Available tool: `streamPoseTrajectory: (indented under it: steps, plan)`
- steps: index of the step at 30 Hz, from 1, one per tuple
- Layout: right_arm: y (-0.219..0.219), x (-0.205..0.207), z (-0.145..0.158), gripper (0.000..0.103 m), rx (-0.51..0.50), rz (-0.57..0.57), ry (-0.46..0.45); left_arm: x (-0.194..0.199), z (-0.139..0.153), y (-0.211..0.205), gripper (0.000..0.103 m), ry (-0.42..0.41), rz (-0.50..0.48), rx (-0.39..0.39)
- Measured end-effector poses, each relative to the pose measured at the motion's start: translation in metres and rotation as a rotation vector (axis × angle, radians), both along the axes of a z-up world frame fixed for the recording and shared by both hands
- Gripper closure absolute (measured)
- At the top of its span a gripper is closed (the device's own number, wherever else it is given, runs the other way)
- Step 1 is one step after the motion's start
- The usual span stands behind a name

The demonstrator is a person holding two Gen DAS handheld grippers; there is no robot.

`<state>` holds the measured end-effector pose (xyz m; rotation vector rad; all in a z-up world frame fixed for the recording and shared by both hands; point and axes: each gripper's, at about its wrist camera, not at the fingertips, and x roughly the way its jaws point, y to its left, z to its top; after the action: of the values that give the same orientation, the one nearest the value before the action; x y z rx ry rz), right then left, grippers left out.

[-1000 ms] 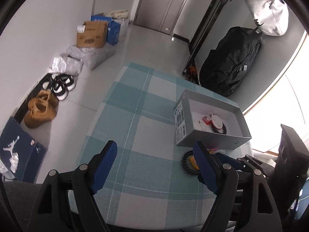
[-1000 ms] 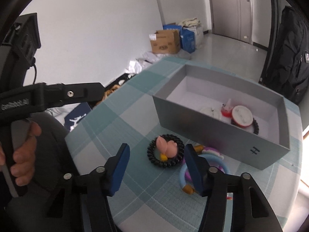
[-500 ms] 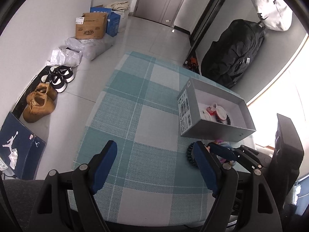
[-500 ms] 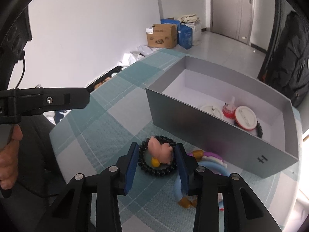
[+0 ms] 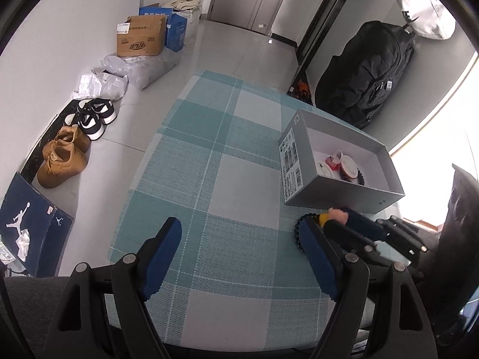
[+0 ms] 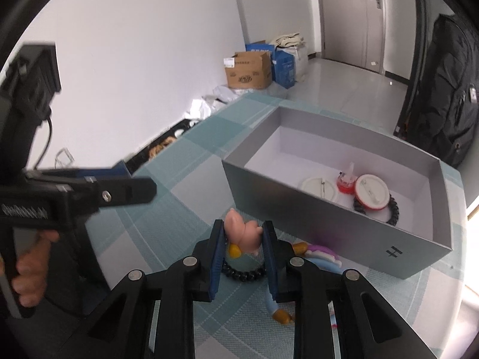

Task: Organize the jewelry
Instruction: 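Grasp the black bead bracelet with pig charm with the right tool, then lift the bead bracelet with the right tool while the left tool grasps the black coiled hair tie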

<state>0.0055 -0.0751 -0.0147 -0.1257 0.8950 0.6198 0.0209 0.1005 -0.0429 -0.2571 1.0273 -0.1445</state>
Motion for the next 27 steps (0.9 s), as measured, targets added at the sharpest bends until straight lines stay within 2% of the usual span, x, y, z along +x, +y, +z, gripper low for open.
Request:
streamPoseTrajectory:
  steps: [6, 12, 16, 23, 27]
  plan:
    - [-0.018, -0.001, 0.017, 0.080, 0.054, -0.038, -0.026, 0.001, 0.000, -0.012, 0.026, -0.004, -0.045, -0.003]
    - [-0.045, -0.002, 0.035, 0.080, 0.125, -0.123, -0.042, 0.001, -0.005, -0.038, 0.026, -0.005, -0.144, 0.022]
    - [-0.063, -0.005, 0.049, 0.080, 0.161, -0.169, -0.072, 0.002, -0.013, -0.059, 0.026, 0.016, -0.206, 0.099]
    - [-0.078, -0.008, 0.056, 0.080, 0.183, -0.190, -0.086, -0.001, -0.016, -0.071, 0.026, 0.024, -0.252, 0.153]
    - [-0.085, -0.012, 0.059, 0.080, 0.190, -0.196, -0.092, -0.002, -0.022, -0.080, 0.026, 0.029, -0.274, 0.237]
